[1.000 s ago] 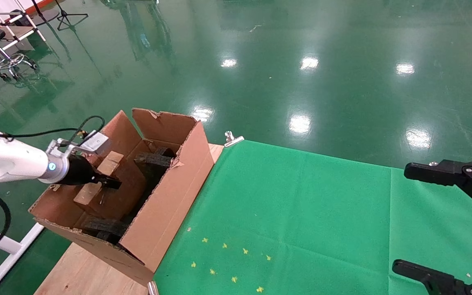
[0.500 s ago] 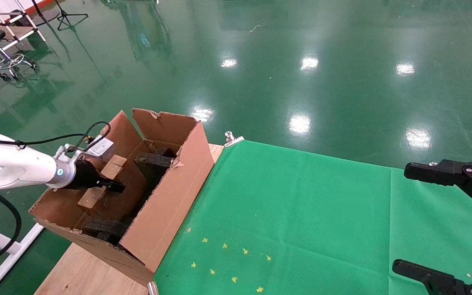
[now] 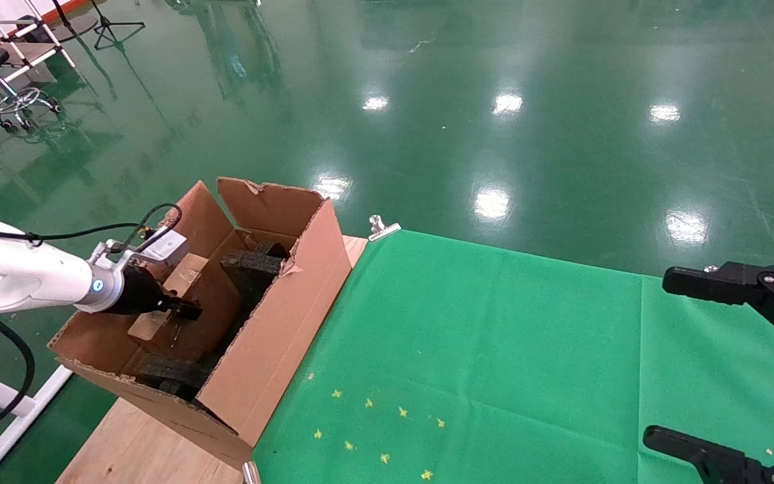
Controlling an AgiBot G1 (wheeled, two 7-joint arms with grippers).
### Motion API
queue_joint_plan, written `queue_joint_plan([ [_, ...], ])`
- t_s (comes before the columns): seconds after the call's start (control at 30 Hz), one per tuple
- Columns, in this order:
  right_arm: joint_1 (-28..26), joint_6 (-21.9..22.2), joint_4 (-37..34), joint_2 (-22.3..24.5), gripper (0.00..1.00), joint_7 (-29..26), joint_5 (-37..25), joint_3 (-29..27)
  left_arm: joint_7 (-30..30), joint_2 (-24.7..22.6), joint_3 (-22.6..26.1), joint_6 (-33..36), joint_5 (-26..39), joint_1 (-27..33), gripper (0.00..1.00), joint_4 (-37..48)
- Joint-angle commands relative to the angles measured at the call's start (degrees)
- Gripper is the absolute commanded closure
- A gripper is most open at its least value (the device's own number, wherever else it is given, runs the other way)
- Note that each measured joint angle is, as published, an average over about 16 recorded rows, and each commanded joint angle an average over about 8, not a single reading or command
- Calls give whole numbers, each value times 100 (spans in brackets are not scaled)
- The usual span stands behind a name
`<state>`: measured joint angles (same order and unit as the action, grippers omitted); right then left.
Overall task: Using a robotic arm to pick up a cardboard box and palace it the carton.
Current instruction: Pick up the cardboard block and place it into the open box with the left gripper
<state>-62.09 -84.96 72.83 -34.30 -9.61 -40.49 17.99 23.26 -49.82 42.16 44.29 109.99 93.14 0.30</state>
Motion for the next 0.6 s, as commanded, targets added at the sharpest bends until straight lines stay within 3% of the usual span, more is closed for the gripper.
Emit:
queue_joint_plan([
  [0.03,0,0,0,0,0,0,0,0,0,2,2,7,4,1,0,0],
  [0.4,0,0,0,0,0,0,0,1,-44,47,-38,93,-40,56,0,-47],
  [0.6,-1,0,-2,0,0,1,1,2,-410,381,-400,712,-579,261,0,-383],
])
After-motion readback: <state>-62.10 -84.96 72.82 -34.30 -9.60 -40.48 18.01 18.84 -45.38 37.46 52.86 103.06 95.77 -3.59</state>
